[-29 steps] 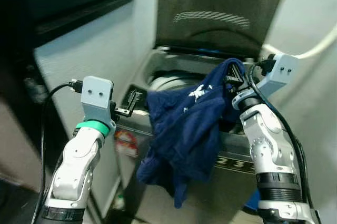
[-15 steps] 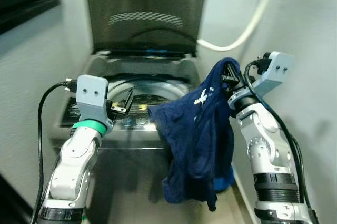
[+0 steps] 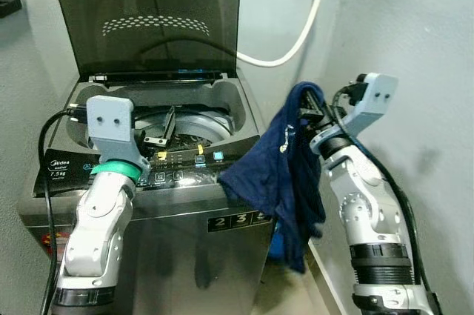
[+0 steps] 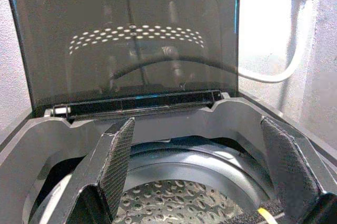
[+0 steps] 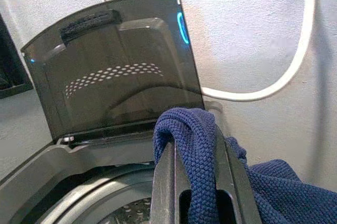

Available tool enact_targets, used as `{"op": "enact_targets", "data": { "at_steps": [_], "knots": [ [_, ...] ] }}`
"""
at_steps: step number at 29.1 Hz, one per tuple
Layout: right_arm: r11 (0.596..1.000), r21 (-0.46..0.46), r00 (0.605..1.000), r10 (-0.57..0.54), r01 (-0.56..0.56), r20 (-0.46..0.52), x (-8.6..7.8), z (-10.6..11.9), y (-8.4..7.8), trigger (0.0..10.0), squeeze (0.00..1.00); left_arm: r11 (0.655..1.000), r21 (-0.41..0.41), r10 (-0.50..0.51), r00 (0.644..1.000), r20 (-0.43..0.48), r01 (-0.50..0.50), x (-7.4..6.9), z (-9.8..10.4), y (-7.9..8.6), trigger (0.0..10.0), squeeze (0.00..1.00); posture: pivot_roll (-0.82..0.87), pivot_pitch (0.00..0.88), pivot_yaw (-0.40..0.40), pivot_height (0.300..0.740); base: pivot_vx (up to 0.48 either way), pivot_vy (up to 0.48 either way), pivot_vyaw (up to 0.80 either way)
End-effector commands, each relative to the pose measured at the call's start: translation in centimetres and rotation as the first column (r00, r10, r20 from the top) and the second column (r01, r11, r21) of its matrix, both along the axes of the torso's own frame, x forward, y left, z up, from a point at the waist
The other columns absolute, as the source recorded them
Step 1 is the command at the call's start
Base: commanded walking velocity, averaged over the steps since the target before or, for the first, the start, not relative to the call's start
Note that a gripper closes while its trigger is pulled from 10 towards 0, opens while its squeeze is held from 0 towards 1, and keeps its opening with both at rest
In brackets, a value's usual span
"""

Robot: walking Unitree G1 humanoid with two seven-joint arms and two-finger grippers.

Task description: Clothes washing

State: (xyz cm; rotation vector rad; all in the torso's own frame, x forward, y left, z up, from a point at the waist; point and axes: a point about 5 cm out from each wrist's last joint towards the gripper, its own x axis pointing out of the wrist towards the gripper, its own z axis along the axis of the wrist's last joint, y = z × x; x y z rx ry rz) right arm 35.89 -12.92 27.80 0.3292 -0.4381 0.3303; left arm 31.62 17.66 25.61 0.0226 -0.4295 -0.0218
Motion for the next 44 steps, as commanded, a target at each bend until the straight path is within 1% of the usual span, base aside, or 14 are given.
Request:
{"op": "enact_targets", "data": {
  "at_steps": [1,10,12,13,15,17,22,37,44],
  "knots": [
    [1.000,-0.002,1.000,0.008,-0.008,0.021,0.0,0.6,0.1,10.0,0.00,1.000,-0.003,-0.001,1.000,0.007,0.001,-0.2,0.0,0.0,10.0,0.00,0.01,0.000,0.003,0.740,0.360,0.000,0.00],
    [1.000,-0.002,1.000,0.008,-0.008,0.023,0.0,0.6,0.2,10.0,0.00,1.000,-0.008,-0.004,1.000,0.010,0.004,-0.2,0.0,-0.1,10.0,0.00,0.00,0.000,0.009,0.740,0.360,0.000,0.00],
    [1.000,-0.002,1.000,0.005,-0.005,0.024,-0.1,0.6,0.1,10.0,0.00,1.000,-0.008,-0.018,1.000,0.008,0.018,-0.2,0.0,-0.2,10.0,0.00,-0.01,0.000,0.013,0.740,0.330,0.000,0.00],
    [1.000,-0.004,1.000,0.001,-0.001,0.023,-0.1,0.6,0.0,10.0,0.00,0.999,-0.019,-0.037,0.999,0.011,0.037,-0.2,0.1,-0.5,10.0,0.00,-0.01,0.000,0.014,0.740,0.000,0.476,0.00],
    [1.000,-0.004,1.000,0.001,-0.001,0.023,-0.1,0.6,0.0,10.0,0.00,0.999,-0.019,-0.037,0.999,0.011,0.037,-0.2,0.1,-0.5,10.0,0.00,-0.01,0.000,0.014,0.740,0.000,0.476,0.00],
    [1.000,-0.006,1.000,-0.004,0.004,0.022,-0.1,0.6,-0.1,10.0,0.00,0.998,-0.020,-0.061,0.998,0.018,0.062,-0.2,0.2,-0.9,10.0,0.00,-0.01,0.000,0.015,0.740,0.000,0.480,0.00],
    [1.000,-0.006,1.000,-0.006,0.007,0.022,-0.2,0.6,-0.1,10.0,0.00,0.997,-0.017,-0.070,0.997,0.015,0.071,-0.2,0.1,-1.1,10.0,0.00,-0.01,0.000,0.015,0.740,0.000,0.480,0.00],
    [1.000,-0.003,1.000,-0.007,0.007,0.022,-0.3,0.5,-0.1,10.0,0.00,0.996,-0.011,-0.083,0.996,0.013,0.083,-0.2,0.0,-1.3,10.0,0.00,-0.01,0.000,0.021,0.740,0.000,0.000,0.00],
    [1.000,-0.003,1.000,-0.006,0.006,0.019,-0.3,0.5,-0.1,10.0,0.00,0.996,-0.013,-0.083,0.997,-0.001,0.083,-0.1,-0.1,-1.4,10.0,0.00,-0.01,0.000,0.023,0.740,0.000,0.000,0.00]
  ]
}}
